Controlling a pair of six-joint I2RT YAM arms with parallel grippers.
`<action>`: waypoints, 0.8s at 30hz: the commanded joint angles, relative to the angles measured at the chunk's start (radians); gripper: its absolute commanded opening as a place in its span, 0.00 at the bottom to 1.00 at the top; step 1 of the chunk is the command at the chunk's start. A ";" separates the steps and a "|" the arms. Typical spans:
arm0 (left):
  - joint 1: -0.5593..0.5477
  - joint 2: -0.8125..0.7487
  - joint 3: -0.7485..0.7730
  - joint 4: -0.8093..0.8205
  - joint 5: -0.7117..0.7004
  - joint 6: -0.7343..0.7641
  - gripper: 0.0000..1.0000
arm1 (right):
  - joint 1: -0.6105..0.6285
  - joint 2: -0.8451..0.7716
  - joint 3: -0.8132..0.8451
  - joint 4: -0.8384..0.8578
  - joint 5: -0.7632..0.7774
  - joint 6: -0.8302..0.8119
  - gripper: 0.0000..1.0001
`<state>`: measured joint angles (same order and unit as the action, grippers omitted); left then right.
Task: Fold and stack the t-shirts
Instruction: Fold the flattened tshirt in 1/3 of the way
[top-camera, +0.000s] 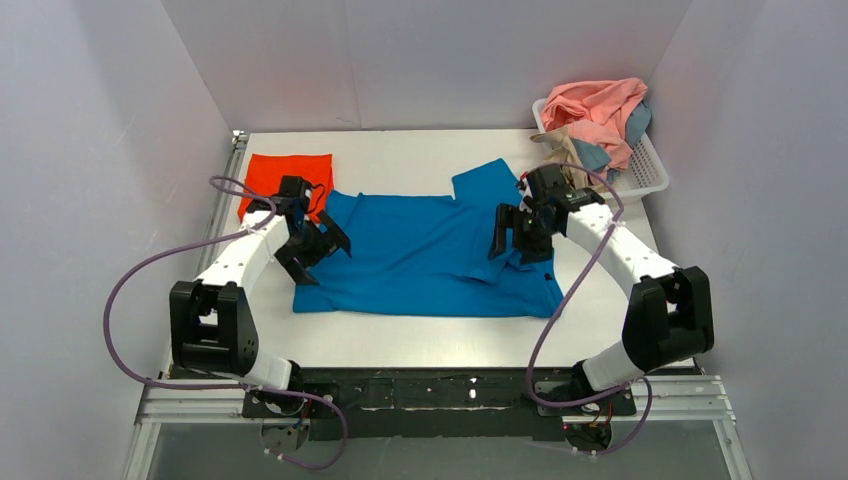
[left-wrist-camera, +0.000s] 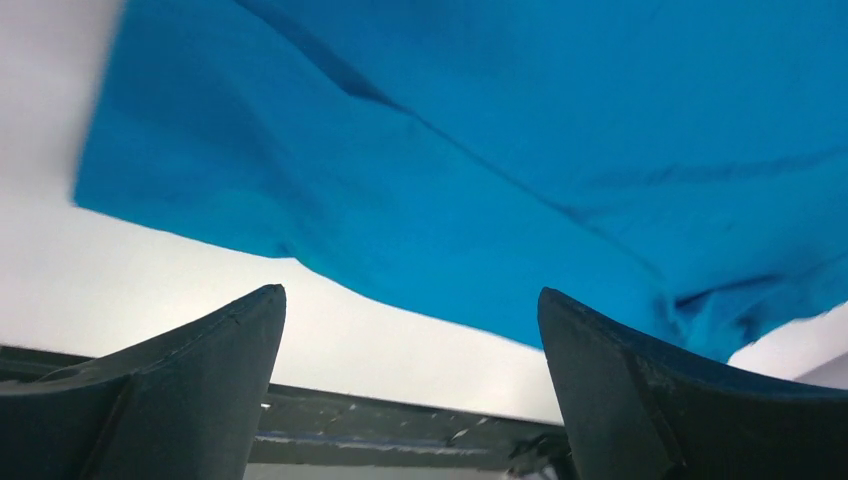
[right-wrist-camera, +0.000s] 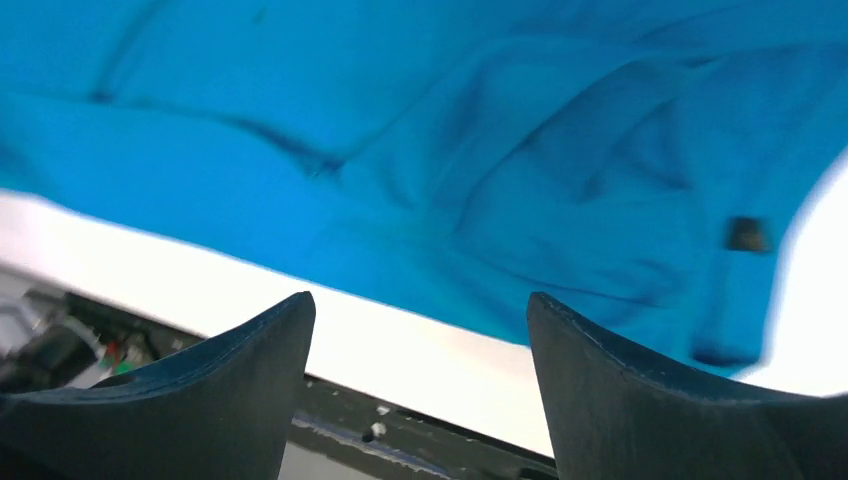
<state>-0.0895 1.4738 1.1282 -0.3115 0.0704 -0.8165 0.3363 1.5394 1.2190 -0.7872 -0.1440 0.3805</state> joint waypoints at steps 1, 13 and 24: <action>-0.048 0.042 -0.092 -0.012 0.134 0.061 0.98 | 0.027 -0.043 -0.167 0.270 -0.288 0.050 0.86; -0.049 0.102 -0.207 0.089 0.113 0.092 0.98 | 0.039 0.113 -0.181 0.317 -0.174 0.094 0.83; -0.049 0.137 -0.203 0.071 0.068 0.105 0.98 | 0.044 0.189 -0.203 0.429 -0.192 0.138 0.83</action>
<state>-0.1410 1.6012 0.9394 -0.1291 0.1684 -0.7300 0.3744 1.7050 1.0195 -0.4469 -0.3107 0.4808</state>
